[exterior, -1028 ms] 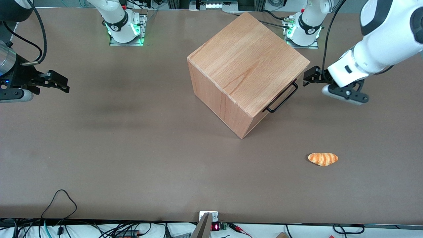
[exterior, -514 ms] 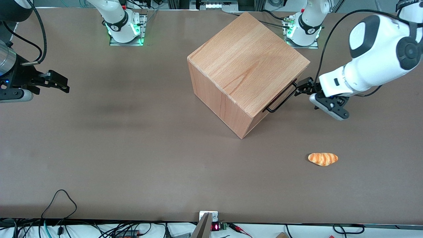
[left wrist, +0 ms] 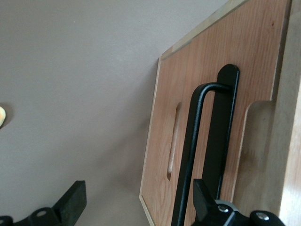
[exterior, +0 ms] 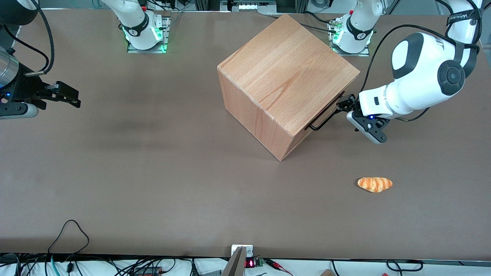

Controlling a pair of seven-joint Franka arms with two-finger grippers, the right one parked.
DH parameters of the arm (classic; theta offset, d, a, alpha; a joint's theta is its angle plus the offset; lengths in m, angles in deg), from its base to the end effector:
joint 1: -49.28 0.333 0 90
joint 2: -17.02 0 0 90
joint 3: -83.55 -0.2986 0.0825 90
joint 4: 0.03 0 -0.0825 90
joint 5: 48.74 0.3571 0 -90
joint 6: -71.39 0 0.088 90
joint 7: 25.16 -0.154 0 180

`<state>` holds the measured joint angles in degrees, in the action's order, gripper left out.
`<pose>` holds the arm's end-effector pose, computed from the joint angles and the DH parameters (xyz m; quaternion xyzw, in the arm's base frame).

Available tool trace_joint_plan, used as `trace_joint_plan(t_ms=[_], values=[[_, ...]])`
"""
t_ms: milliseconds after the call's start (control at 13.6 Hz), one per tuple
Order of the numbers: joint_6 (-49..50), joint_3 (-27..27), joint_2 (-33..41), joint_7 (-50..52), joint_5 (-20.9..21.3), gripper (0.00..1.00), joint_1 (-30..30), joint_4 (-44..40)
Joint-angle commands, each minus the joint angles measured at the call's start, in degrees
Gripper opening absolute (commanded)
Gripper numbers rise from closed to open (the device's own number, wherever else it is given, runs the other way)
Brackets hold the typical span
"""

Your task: Open top drawer with left arm

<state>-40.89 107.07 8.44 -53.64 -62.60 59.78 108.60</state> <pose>0.5378 -0.1463 0.3762 0.9421 -0.3027 -0.0187 0.1433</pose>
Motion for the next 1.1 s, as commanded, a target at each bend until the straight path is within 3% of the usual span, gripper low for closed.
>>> trace_joint_plan(t_ms=[0, 1028], values=[[-1.36, 0.92, -0.56, -1.66, -1.52, 1.0, -0.12, 0.45], [-4.79, 1.8, -2.49, -1.66, -1.52, 1.0, -0.04, 2.47]])
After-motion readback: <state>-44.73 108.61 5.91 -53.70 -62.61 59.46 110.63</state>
